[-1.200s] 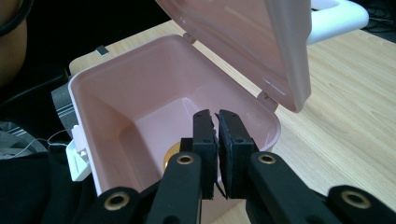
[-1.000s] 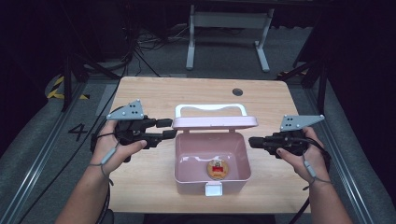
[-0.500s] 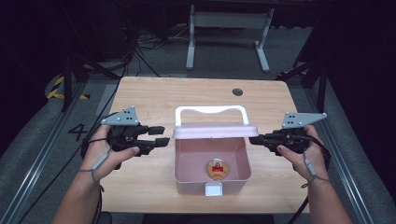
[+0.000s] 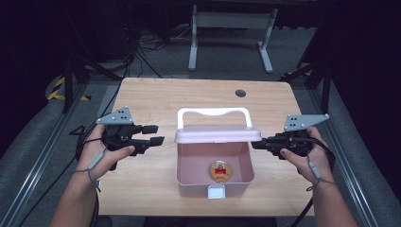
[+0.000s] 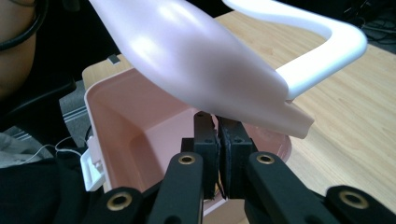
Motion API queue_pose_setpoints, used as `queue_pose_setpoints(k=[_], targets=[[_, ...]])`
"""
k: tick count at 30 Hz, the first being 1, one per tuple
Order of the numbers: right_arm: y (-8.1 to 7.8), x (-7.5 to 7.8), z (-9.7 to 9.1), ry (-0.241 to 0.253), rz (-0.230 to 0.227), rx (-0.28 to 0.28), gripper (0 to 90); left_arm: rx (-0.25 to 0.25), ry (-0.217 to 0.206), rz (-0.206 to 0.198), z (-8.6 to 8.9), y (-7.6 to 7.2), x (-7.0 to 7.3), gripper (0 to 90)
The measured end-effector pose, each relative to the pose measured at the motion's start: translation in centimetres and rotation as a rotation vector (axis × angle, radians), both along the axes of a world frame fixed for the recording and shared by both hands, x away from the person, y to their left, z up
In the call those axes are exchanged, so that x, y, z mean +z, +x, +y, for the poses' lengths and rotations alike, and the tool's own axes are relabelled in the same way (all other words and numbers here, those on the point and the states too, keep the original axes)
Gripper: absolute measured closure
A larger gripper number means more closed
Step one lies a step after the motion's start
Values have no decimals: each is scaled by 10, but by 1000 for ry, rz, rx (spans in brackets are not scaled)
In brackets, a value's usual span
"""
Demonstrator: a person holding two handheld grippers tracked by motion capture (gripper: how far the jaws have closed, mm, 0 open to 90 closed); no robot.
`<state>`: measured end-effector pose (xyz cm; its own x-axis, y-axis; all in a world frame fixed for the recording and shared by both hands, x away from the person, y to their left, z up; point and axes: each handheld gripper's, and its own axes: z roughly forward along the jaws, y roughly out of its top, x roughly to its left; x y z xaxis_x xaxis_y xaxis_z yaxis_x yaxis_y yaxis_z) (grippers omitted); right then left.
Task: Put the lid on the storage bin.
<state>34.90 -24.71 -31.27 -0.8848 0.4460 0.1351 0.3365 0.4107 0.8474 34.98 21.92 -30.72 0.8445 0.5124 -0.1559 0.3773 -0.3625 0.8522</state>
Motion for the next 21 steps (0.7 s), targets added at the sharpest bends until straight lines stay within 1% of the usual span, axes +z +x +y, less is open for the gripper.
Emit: queue_pose_setpoints(k=[4,6,8,10,13,15,17,19,20,21], targets=[[-2,-1,1,-18,7,5,872,27,-7,5,7,6,-4,503],[-3,-1,1,-24,10,7,872,43,-10,-2,11,10,-6,497],[-5,0,0,-28,13,9,872,56,-11,4,14,14,-8,493],[-7,0,0,-34,17,13,870,76,4,-6,17,18,-10,489],[-9,0,0,-39,22,14,867,89,9,-7,19,21,-12,475],[-10,-1,-1,-49,33,16,862,115,24,-19,21,25,-15,472],[-11,-1,0,-54,45,22,859,126,42,-15,22,28,-17,469],[-11,-2,-1,-59,46,23,859,127,42,-11,23,29,-18,467],[-12,-2,0,-63,51,24,858,132,36,-1,24,30,-19,466],[-12,-2,0,-66,55,27,859,132,41,-1,24,31,-19,465]])
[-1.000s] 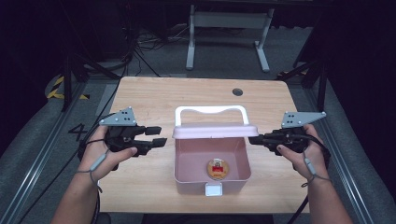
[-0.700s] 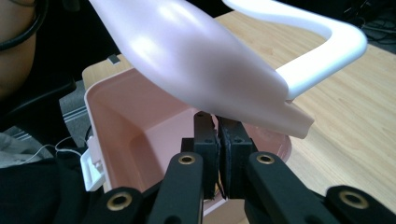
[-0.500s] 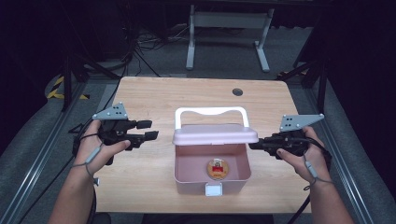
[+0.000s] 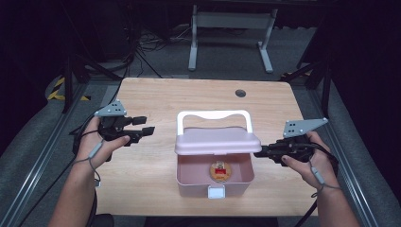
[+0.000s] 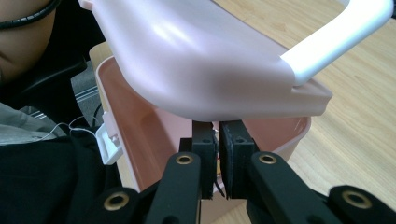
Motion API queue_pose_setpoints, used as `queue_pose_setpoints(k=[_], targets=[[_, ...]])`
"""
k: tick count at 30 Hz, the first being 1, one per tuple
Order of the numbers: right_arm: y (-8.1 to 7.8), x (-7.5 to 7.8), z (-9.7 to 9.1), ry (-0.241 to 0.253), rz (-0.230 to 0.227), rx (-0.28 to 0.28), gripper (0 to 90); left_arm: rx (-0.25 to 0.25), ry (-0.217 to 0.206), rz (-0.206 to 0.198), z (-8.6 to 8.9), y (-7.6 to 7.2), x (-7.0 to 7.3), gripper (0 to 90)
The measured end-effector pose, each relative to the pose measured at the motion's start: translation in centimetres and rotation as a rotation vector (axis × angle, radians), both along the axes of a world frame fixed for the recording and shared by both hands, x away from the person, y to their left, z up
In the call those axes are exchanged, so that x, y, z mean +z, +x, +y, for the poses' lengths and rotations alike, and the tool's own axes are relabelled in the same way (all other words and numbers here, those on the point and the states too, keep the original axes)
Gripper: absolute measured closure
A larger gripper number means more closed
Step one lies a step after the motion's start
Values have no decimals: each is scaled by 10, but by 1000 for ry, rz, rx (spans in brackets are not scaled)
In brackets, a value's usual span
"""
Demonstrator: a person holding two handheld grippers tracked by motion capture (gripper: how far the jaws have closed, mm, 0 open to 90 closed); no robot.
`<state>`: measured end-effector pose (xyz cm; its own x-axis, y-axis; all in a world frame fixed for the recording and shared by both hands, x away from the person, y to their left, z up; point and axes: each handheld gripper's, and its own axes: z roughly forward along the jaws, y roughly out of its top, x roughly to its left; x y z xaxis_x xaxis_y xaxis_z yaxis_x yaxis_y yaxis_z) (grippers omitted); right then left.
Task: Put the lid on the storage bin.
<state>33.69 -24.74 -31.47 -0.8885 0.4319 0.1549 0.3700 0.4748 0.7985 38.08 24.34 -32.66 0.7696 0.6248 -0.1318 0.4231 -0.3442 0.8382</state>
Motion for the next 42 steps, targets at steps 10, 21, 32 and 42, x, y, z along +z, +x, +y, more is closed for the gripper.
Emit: queue_pose_setpoints(k=[10,21,32,42], targets=[[-4,0,1,-38,24,23,857,45,34,11,5,8,-9,462],[-7,-2,3,-88,44,42,851,67,45,10,12,13,-14,449],[-9,-4,7,-137,72,58,848,64,47,24,11,15,-16,447],[-11,-8,11,-198,105,87,834,48,52,41,7,18,-23,448]])
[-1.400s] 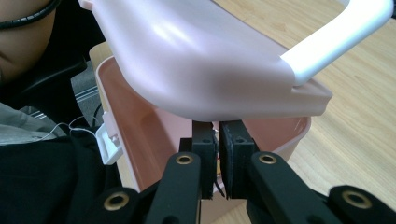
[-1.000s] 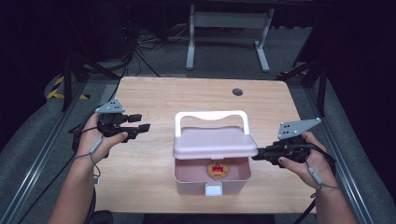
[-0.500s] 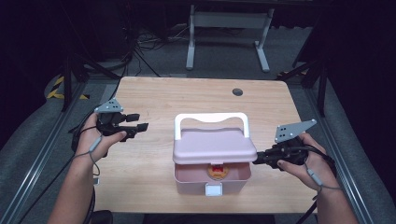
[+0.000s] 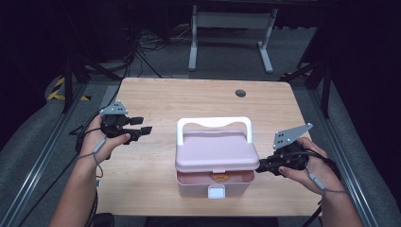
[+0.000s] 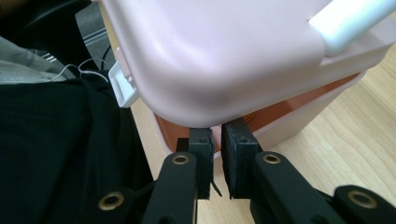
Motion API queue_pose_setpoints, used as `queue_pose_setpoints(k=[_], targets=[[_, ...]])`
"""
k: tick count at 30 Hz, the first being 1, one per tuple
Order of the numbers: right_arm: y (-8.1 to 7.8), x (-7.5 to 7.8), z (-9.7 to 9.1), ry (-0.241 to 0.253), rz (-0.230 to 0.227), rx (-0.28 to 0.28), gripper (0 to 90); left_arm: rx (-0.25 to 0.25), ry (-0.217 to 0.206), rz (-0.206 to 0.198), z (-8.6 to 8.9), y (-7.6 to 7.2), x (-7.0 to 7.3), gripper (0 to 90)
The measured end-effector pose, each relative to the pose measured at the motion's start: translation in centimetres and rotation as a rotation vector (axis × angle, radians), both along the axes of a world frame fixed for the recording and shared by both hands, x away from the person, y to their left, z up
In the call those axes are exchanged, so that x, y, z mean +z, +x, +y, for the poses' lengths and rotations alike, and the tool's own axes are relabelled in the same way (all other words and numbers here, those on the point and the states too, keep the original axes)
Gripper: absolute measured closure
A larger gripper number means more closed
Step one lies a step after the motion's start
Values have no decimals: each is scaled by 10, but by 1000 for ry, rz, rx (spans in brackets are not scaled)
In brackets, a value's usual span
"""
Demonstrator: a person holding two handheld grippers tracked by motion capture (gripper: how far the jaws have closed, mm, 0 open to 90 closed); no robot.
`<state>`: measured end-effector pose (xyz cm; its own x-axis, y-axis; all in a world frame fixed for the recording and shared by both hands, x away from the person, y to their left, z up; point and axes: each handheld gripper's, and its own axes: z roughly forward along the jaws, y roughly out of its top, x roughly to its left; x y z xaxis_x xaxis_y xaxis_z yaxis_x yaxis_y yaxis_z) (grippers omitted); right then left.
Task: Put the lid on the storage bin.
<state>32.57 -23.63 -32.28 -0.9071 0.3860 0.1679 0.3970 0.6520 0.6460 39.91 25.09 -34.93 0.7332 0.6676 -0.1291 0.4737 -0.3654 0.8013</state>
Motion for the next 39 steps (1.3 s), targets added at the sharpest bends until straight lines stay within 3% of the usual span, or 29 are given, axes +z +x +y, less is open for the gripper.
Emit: queue_pose_setpoints(k=[15,39], targets=[[-7,-3,8,-97,31,46,824,-4,11,16,-2,2,-4,446],[-10,-11,12,-197,79,97,822,-12,13,42,-6,3,-8,443]])
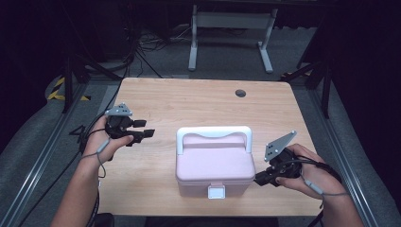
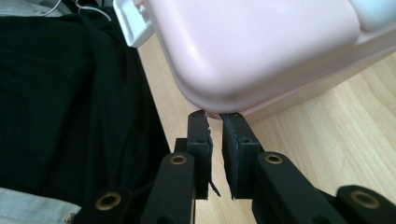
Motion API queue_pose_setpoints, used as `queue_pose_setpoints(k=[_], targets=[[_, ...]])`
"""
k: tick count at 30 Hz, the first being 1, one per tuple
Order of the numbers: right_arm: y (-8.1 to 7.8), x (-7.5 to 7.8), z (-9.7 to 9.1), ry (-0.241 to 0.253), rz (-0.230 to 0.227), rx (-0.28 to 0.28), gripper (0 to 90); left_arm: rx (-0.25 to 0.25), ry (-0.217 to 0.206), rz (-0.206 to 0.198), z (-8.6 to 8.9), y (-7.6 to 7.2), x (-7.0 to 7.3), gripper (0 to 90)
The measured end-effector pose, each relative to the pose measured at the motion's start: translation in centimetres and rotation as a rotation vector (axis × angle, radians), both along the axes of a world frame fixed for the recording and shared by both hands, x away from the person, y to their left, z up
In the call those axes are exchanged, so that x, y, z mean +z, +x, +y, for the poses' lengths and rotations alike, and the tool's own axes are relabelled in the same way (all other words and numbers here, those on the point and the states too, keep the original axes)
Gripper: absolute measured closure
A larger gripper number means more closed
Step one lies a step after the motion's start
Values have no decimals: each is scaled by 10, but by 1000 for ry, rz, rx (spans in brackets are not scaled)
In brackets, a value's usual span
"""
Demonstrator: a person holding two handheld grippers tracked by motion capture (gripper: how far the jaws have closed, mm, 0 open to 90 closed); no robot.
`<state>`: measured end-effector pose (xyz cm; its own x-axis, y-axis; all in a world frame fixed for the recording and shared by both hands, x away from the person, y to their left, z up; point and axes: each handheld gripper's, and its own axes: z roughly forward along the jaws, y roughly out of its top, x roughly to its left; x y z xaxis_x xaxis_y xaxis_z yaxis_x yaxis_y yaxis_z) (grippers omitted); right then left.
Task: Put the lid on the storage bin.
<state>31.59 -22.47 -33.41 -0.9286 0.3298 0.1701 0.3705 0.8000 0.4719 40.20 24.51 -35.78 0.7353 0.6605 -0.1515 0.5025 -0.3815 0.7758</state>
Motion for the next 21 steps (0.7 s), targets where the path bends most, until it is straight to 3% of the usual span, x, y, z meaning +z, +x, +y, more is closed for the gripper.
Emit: queue_pose_setpoints(k=[7,11,15,21], targets=[[0,-1,-1,-6,22,2,803,-10,5,1,0,1,0,442],[0,0,-5,20,32,-8,740,0,-1,3,0,0,0,441],[0,4,-9,47,-7,-22,665,3,-2,-6,1,0,0,437],[6,14,-19,136,-72,-59,597,24,-11,-12,6,-5,0,430]])
